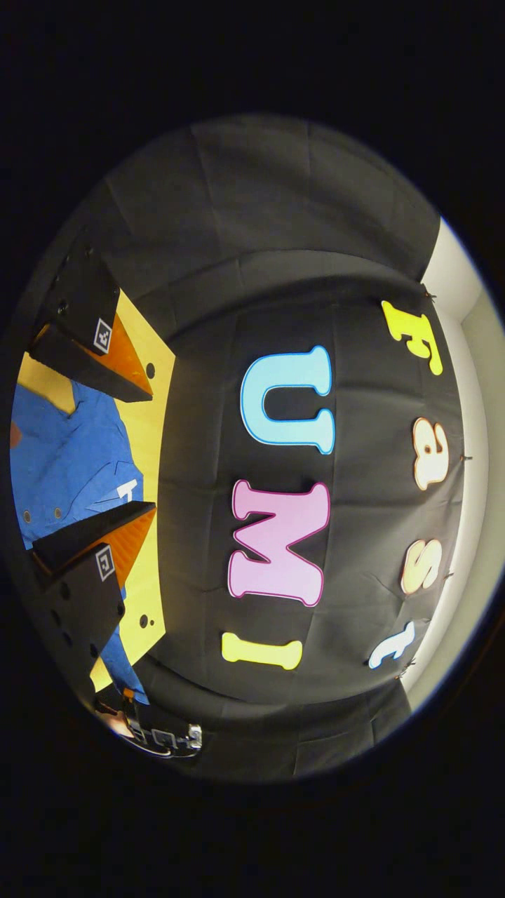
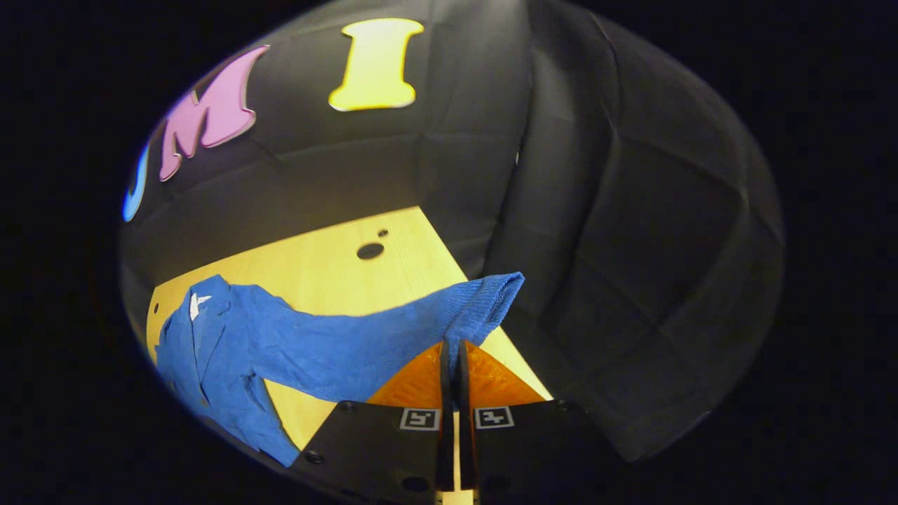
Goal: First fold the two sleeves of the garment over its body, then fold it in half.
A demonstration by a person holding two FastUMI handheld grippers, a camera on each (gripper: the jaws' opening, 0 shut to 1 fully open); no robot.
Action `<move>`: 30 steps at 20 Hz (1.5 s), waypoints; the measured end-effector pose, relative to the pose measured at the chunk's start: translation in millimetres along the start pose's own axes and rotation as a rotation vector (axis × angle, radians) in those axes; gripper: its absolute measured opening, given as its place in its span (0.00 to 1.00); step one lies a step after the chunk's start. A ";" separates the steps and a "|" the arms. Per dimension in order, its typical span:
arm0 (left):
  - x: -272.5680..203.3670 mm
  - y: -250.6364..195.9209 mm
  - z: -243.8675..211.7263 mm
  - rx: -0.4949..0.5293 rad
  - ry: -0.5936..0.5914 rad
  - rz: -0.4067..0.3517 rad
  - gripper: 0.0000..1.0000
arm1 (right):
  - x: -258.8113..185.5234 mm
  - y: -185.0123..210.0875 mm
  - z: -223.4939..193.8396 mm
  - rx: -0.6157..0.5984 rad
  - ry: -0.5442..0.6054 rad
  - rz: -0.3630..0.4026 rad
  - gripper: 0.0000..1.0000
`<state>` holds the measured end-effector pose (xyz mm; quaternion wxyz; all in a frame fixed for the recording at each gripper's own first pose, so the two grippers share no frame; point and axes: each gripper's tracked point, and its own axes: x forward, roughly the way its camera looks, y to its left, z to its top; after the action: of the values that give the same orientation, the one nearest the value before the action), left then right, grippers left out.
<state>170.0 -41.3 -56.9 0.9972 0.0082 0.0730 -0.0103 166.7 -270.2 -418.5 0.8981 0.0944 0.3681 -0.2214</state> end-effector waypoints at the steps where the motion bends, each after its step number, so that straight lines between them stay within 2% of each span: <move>1: -2.5 11.1 1.8 -0.007 -0.011 0.001 0.81 | -21.6 13.2 16.0 -0.017 -0.035 0.012 0.00; 2: -4.3 22.4 1.8 -0.015 -0.017 0.004 0.81 | -40.5 27.8 31.9 -0.033 -0.069 0.024 0.04; 8: -13.9 86.6 -9.4 -0.089 -0.022 0.021 0.81 | -137.8 140.9 103.4 -0.117 -0.230 0.123 0.04; 10: -15.6 108.0 -11.1 -0.100 -0.031 0.036 0.81 | -165.9 192.2 130.2 -0.140 -0.292 0.191 0.04; 13: -19.5 138.2 -16.5 -0.110 -0.039 0.066 0.81 | -174.1 288.1 135.9 -0.193 -0.332 0.305 0.04; 15: -22.4 158.7 -24.1 -0.118 -0.030 0.095 0.82 | -163.8 351.7 109.6 -0.205 -0.271 0.388 0.04; 16: -25.3 169.4 -28.6 -0.118 -0.024 0.114 0.81 | -156.3 380.1 93.6 -0.215 -0.248 0.422 0.00; 17: -28.1 181.7 -33.1 -0.116 -0.022 0.134 0.81 | -145.3 407.4 74.6 -0.231 -0.214 0.453 0.03; 19: -31.1 204.6 -51.3 -0.108 -0.001 0.177 0.81 | -127.0 464.2 25.3 -0.259 -0.142 0.521 0.00; 20: -33.3 216.7 -66.5 -0.101 0.023 0.205 0.81 | -118.7 486.9 0.0 -0.277 -0.106 0.551 0.03; 22: -35.5 238.5 -94.1 -0.088 0.061 0.252 0.81 | -101.9 534.3 -50.1 -0.296 -0.027 0.620 0.04; 26: -30.6 268.7 -143.0 -0.119 0.159 0.312 0.81 | -77.3 588.6 -134.6 -0.268 0.124 0.678 0.04; 28: -26.2 281.3 -160.6 -0.134 0.208 0.337 0.81 | -75.6 609.0 -151.4 -0.203 0.187 0.728 0.04; 29: -25.1 287.5 -169.0 -0.134 0.243 0.348 0.81 | -80.3 620.3 -155.7 -0.159 0.224 0.775 0.15; 30: -25.7 290.3 -180.8 -0.133 0.283 0.348 0.82 | -84.5 630.2 -159.8 -0.123 0.256 0.809 0.10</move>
<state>124.6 252.6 -227.7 0.9621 -0.0439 0.2101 0.1680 308.8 367.9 -468.5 0.8636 0.2044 0.4222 0.1846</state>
